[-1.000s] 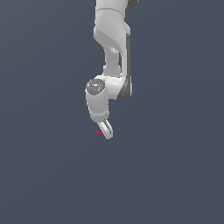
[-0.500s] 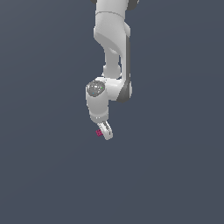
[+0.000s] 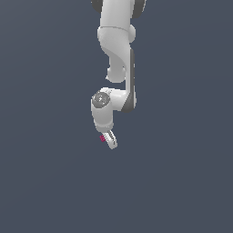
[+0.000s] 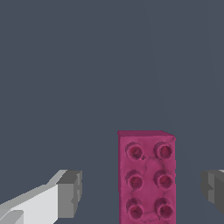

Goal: Pick up the object and move it to a goal position.

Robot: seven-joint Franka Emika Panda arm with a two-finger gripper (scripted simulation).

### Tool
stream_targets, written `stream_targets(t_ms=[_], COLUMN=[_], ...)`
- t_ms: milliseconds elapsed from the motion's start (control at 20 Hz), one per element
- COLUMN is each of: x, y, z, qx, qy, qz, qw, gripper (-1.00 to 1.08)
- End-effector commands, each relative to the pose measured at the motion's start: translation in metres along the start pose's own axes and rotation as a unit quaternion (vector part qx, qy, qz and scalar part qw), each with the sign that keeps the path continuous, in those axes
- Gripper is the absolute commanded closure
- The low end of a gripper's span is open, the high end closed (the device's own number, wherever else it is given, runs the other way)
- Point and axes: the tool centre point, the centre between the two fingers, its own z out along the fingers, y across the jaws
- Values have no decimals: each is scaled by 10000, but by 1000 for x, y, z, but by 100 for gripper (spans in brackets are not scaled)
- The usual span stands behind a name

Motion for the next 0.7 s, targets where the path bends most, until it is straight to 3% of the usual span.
stream_targets(t_ms=[0,50,100,650], x=[0,0,0,0], y=[-1,-1,-1,-1], z=[4,4,4,4], qx=[6,6,6,6], qy=[3,3,3,3], qz=[1,1,1,1], qw=[10000,10000,10000,10000], gripper=[-92,-92,108,108])
